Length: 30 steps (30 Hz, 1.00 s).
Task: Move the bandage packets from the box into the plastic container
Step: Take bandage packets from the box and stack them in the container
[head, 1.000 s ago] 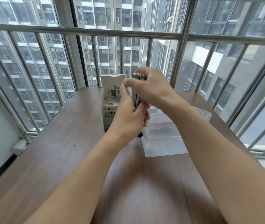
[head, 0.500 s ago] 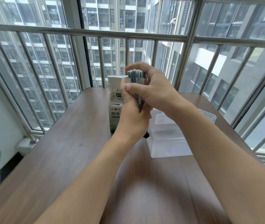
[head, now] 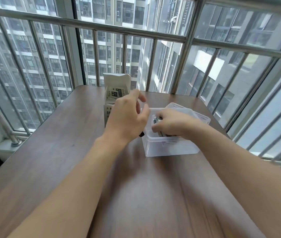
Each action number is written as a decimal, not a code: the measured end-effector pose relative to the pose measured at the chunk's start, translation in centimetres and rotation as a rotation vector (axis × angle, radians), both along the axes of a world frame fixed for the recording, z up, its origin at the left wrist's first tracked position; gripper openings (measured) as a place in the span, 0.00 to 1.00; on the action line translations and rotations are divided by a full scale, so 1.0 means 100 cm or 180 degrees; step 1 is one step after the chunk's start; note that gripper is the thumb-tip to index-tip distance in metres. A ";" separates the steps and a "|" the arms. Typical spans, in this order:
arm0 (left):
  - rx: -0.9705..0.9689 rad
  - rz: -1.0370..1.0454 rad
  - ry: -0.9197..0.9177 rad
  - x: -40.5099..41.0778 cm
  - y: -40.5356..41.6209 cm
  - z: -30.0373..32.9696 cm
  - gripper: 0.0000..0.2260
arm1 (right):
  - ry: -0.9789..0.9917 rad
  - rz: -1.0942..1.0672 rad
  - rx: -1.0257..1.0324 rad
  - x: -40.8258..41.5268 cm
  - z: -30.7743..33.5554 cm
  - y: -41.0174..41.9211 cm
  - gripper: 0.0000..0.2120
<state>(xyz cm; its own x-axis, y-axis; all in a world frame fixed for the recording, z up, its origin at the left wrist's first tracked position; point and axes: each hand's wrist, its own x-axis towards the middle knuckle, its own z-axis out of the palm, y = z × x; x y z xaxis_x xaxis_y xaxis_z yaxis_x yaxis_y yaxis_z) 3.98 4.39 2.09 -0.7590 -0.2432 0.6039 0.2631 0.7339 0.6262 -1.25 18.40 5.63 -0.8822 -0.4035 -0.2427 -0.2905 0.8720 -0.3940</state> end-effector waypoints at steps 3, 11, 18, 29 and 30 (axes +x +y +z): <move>-0.0111 0.0019 -0.0520 -0.002 -0.003 -0.007 0.08 | -0.0074 0.0182 0.0463 -0.001 -0.006 -0.016 0.07; -0.0155 -0.0198 -0.0572 -0.006 -0.003 -0.014 0.05 | -0.0268 0.0287 0.0839 -0.002 -0.008 -0.036 0.14; -0.0066 -0.0338 -0.0500 -0.008 -0.005 -0.016 0.04 | -0.0923 -0.0305 0.0162 -0.002 -0.002 -0.028 0.23; 0.0001 -0.0379 -0.0449 -0.008 -0.005 -0.016 0.03 | -0.1352 -0.0483 -0.0409 -0.001 0.018 -0.019 0.17; 0.0011 -0.0380 -0.0441 -0.008 -0.004 -0.016 0.03 | -0.1265 -0.0514 -0.0349 -0.002 0.017 -0.019 0.18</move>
<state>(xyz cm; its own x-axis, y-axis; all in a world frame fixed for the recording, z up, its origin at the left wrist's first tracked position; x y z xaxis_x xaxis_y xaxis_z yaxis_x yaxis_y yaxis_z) 3.19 3.95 0.46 -0.8586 -0.1482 0.4908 0.2593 0.7003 0.6651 -1.48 16.55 7.33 -0.7829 -0.3103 -0.5392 0.0388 0.8406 -0.5403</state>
